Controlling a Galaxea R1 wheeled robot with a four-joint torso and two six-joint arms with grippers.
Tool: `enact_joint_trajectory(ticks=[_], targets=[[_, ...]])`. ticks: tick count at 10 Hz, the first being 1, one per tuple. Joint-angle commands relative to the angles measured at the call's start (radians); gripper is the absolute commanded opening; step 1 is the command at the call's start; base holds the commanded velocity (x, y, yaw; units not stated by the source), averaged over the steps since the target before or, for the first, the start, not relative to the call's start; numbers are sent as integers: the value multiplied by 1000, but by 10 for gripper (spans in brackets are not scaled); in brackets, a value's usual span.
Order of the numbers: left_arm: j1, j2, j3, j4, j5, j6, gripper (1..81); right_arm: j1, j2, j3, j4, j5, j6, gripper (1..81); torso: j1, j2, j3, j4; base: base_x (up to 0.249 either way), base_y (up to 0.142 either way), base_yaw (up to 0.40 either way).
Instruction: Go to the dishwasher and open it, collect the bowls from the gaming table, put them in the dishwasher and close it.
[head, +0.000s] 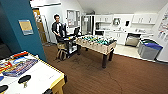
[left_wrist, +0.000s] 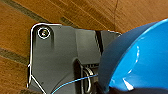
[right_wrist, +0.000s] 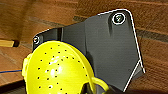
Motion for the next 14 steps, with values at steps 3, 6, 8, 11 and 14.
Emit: enact_joint_trajectory(ticks=[3,6,8,11,14], targets=[[-44,-18,12,10,19,6,10,46,-19,0,-15,-34,-3,10,0,0,0,0,0,0,-377],[-44,-18,13,12,19,6,10,45,-19,0,-15,-34,-3,10,0,0,0,0,0,0,-377],[-44,-19,12,12,19,6,10,43,-19,-1,-15,-34,-3,10,0,0,0,0,0,0,-377],[-44,-18,13,12,19,6,10,45,-19,-1,-15,-34,-3,10,0,0,0,0,0,0,-377],[-44,-18,12,12,19,5,10,45,-19,-3,-15,-34,-3,10,0,0,0,0,0,0,-377]])
